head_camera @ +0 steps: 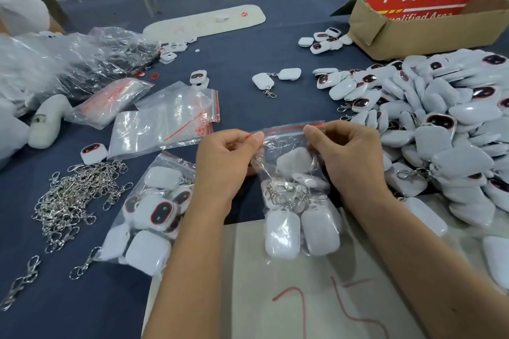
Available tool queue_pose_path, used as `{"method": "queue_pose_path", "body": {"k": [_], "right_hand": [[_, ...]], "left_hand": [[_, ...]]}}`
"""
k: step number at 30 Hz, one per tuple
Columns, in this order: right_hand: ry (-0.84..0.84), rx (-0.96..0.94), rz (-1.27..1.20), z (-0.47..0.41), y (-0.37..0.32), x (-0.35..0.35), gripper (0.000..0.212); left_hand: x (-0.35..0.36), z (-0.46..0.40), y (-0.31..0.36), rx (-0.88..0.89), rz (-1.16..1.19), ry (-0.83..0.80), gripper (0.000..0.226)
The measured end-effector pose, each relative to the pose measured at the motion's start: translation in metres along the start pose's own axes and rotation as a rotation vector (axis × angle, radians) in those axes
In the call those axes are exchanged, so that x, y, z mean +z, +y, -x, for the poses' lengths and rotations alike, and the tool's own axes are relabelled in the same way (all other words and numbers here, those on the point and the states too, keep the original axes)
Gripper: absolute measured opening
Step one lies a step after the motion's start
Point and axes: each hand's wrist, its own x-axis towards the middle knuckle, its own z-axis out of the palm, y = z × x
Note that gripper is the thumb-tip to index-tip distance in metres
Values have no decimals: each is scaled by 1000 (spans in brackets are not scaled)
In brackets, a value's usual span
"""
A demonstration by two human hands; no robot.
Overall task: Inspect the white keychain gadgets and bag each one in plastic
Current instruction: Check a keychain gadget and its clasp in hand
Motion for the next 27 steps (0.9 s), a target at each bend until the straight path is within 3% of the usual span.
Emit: {"method": "queue_pose_path", "body": {"k": [8,12,14,18,20,27], "right_hand": [[-193,192,-262,-11,1,-11,20],[-231,108,-216,-10,2,-14,19],[-239,35,-152,-8,3,-14,20],[-268,-72,-87,-6,1,-9,17],[-271,-97,-74,-5,1,-7,14],[-260,-145,-110,-5,3,-11,5]], "left_hand": [[-19,-8,-5,105,-163,-30,22],[-22,-7,-4,236,-142,22,8],[-15,-5,0,348,-205,30,15],[1,-2,6,520,-416,-123,15],[6,-1,7,545,-434,-147,6],[6,-1,7,504,-376,-135,8]]}}
